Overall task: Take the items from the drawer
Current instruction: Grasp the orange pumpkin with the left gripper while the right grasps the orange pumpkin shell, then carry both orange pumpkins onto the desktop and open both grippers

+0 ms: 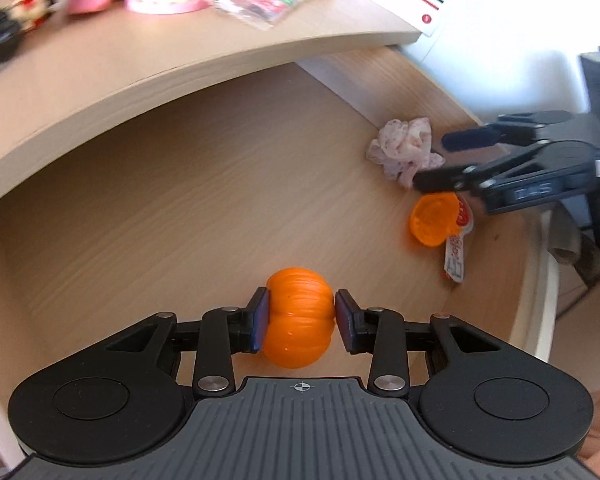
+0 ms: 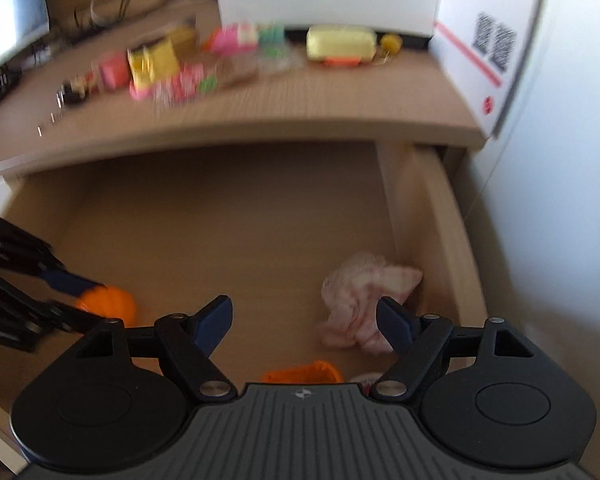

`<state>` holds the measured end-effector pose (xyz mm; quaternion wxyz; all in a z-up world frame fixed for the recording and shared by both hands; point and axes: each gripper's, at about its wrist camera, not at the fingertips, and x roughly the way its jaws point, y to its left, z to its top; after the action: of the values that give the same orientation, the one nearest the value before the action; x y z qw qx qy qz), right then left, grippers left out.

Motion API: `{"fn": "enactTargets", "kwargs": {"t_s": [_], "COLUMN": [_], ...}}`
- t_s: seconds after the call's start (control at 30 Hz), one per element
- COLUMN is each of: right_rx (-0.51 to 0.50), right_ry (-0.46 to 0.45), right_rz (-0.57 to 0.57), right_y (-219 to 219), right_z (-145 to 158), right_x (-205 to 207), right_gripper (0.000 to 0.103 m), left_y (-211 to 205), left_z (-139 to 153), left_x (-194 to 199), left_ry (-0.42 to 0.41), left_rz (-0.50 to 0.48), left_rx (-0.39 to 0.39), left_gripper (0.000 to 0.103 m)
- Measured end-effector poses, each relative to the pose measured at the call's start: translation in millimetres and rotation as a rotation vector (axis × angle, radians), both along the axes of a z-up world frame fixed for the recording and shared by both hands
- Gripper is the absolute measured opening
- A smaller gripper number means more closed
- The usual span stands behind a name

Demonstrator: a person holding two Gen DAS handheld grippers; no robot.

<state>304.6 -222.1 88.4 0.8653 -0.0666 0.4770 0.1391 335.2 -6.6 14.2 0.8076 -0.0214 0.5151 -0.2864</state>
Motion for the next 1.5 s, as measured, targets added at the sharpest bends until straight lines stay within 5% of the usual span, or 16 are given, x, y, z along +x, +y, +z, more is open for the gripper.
{"fn": "enactTargets", "kwargs": {"t_s": [0.3, 0.43, 0.57, 0.63, 0.87, 1.03, 1.1, 1.2, 1.3, 1.4, 1.5], "right_rx": [-0.253, -0.344, -0.37, -0.374, -0.245, 0.013, 0.11, 0.228, 0.296, 0.313, 0.334], "right_ry": [0.307, 0.34, 0.366, 0.358, 0.229, 0.109, 0.015, -0.153, -0.31, -0.381, -0.366], "right_rz": [0.072, 0.129, 0.149, 0.165, 0.204, 0.234, 0.247, 0.263, 0.255, 0.217, 0.167], "right_y": [44, 59, 61, 61, 63, 71, 72, 66, 57, 52, 41], "right_z": [-33, -43, -48, -47, -17, 17, 40, 85, 125, 146, 140], "right_x": [23, 20, 15, 9, -23, -41, -47, -48, -36, -5, 6], "right_gripper": [0.08, 0.077, 0.058, 0.058, 0.058, 0.058, 0.058, 0.058, 0.058, 0.058, 0.058], "left_y": [1, 1, -5, -10, -19, -4, 13, 43, 65, 93, 122], "left_z": [7, 6, 1, -2, -4, 18, 49, 116, 161, 165, 133], "left_x": [-4, -4, -4, -3, -11, -21, -23, -23, -7, 29, 68], "left_ry": [-0.018, -0.007, 0.003, 0.001, 0.002, -0.057, -0.131, -0.356, -0.494, -0.481, -0.38], "left_rz": [-0.036, -0.034, -0.033, -0.034, -0.046, -0.02, 0.036, 0.165, 0.274, 0.384, 0.488], "left_rx": [-0.074, -0.081, -0.076, -0.063, -0.013, -0.031, -0.049, -0.061, -0.014, -0.008, -0.042], "left_gripper": [0.039, 0.039, 0.039, 0.039, 0.039, 0.039, 0.039, 0.039, 0.04, 0.04, 0.04]}}
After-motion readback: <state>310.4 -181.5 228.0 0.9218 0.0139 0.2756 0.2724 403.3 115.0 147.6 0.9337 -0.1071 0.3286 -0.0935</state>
